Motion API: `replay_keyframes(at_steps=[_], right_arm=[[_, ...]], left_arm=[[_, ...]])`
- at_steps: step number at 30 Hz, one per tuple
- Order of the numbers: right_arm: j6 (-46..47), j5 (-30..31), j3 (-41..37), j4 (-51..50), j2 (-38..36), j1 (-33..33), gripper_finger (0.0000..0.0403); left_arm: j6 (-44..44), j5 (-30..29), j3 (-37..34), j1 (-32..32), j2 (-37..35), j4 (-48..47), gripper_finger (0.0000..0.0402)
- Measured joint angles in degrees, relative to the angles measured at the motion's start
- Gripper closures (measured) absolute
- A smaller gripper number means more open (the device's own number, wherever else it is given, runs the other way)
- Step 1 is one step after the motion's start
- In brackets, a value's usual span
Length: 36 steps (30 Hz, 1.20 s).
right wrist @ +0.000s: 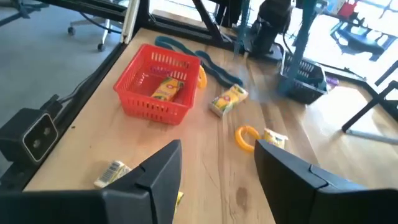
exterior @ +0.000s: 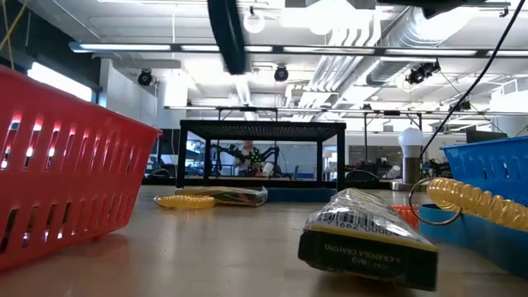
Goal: Pick & Place Office Desk Supplies
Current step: Put the blue rubber band into the black bin
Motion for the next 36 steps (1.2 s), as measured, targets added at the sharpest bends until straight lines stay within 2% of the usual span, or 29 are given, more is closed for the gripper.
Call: replay_keyframes(at_steps=[6,11,14,16,21,26,29,36], right_arm=[[4.9,-0.1,0.0,-3.4,0.0,-0.1,0.0211],[8.9,-0.1,0.0,-6.5,0.0,-0.1,0.0211],[9.9,-0.2,0.0,-7.4,0.0,-0.1,0.0211],[10.0,-0.2,0.0,-7.3,0.0,-0.1,0.0211],[10.0,-0.2,0.0,-7.3,0.0,-0.1,0.0211],[10.4,-0.1,0.0,-7.3,0.0,-0.2,0.0211],[10.4,-0.1,0.0,-7.3,0.0,-0.2,0.0211],[9.6,-0.1,0.0,-7.5,0.0,-1.1,0.0211]], left_arm=[[-0.1,-10.1,0.0,-3.5,-7.0,-7.9,0.0401],[-4.8,-13.1,0.4,-5.6,-10.5,-15.0,0.0401],[-7.8,-10.7,0.7,-5.5,-12.3,-18.9,0.0401],[-10.5,-6.5,0.7,-4.0,-12.9,-22.5,0.0401],[-21.1,4.2,1.9,2.6,-13.5,-38.2,0.0401],[-29.3,11.4,4.9,8.4,-13.5,-50.8,0.0401],[-31.0,12.6,7.2,10.3,-13.5,-59.1,0.0401],[-43.6,16.0,12.1,12.5,-13.5,-81.6,0.0401]])
